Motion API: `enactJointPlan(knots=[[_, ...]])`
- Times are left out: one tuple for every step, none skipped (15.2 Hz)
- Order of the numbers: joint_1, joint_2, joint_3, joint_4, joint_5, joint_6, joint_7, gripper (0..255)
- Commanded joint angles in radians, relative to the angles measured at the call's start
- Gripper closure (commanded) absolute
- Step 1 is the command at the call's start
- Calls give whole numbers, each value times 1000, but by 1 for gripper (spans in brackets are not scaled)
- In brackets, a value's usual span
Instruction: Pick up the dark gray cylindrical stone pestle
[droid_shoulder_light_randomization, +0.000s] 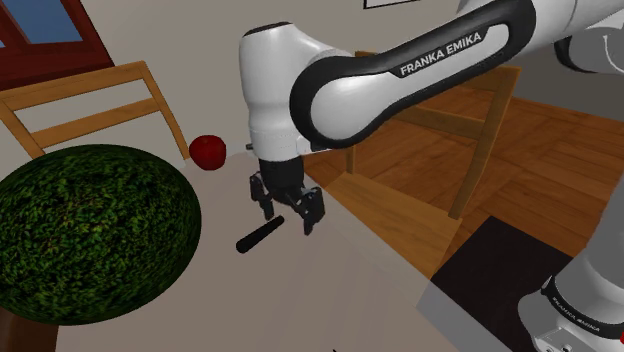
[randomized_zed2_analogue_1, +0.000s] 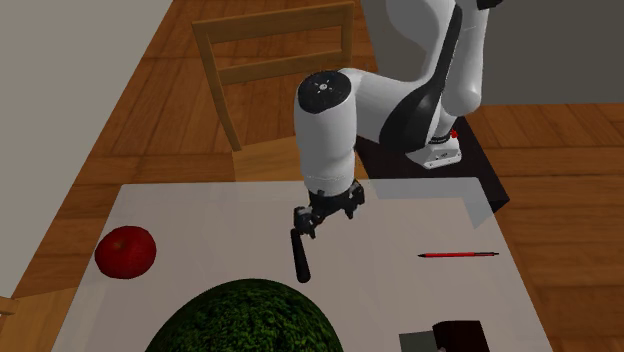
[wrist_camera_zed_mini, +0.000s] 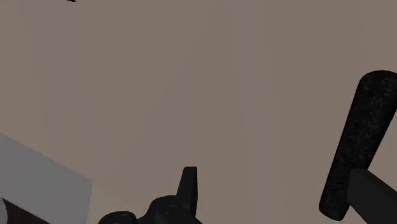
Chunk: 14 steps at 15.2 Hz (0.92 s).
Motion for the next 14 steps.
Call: enactJointPlan(knots=[[90, 93, -60, 88, -76, -22, 110, 0], [133, 138, -90, 138, -106, -34, 153, 0], [175, 181, -119, 190, -132, -48, 192, 0], [214, 223, -147, 244, -155, -62, 227, 0], [252, 265, -174, 301, -175, -77, 259, 0], [280, 295, -194, 345, -188, -90, 281, 0], [279, 298, -196, 334, -190, -78, 282, 0], [278, 301, -198, 324, -192, -66, 283, 0], [277, 304, -200, 315, -195, -55, 285, 0], [276, 307, -202, 306, -198, -43, 286, 0], [275, 310, -204, 297, -201, -32, 287, 0], [275, 314, -206, 288, -204, -21, 288, 0], [275, 318, -209, 280, -207, -10, 290, 0], [275, 320, -210, 275, -209, -3, 290, 0]])
